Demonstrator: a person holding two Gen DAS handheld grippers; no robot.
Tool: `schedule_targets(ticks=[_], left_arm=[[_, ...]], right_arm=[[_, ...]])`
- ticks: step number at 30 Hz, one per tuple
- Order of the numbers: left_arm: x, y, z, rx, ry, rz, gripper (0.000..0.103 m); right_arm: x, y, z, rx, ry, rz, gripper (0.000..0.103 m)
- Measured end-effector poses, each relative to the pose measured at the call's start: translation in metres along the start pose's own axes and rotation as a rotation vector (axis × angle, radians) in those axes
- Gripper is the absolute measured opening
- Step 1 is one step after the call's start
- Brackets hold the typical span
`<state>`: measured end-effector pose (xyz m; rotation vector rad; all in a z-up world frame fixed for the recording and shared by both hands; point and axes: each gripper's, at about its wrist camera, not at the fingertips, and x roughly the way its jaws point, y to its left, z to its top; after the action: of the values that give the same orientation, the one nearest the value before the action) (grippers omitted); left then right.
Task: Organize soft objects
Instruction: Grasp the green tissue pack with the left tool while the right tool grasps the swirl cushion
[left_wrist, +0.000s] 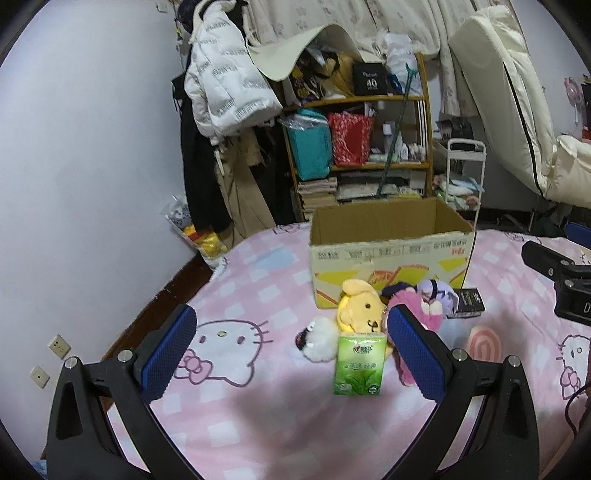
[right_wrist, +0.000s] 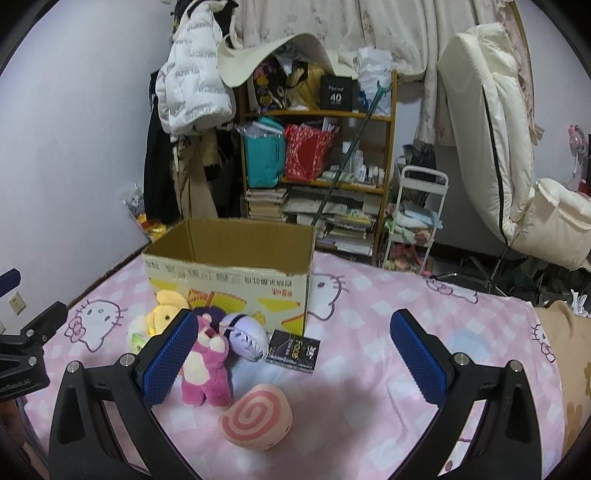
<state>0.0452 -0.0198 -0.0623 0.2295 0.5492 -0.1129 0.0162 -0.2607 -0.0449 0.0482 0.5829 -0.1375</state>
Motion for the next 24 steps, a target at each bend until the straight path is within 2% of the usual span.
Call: schedule_targets(ticks=[13,20,24], left_arm=[[0.038,-0.020,-0.019,0.042,0.089,-0.040,0.102],[0.061,-0.023,-0.026,-0.003,0.129,-0.079,0.102],[0.071,-0.028,-0.028,0.005,0.149,-0.084,0.102]], right_arm=[[0.037,0.016,-0.019,-0.023,0.105,0.028,0.103],[0.048,0.016,-0.024,0.008,0.173,0.030,0.103],[0.055,0.015,-0.028,0.022,0.207,0.040,0.103]])
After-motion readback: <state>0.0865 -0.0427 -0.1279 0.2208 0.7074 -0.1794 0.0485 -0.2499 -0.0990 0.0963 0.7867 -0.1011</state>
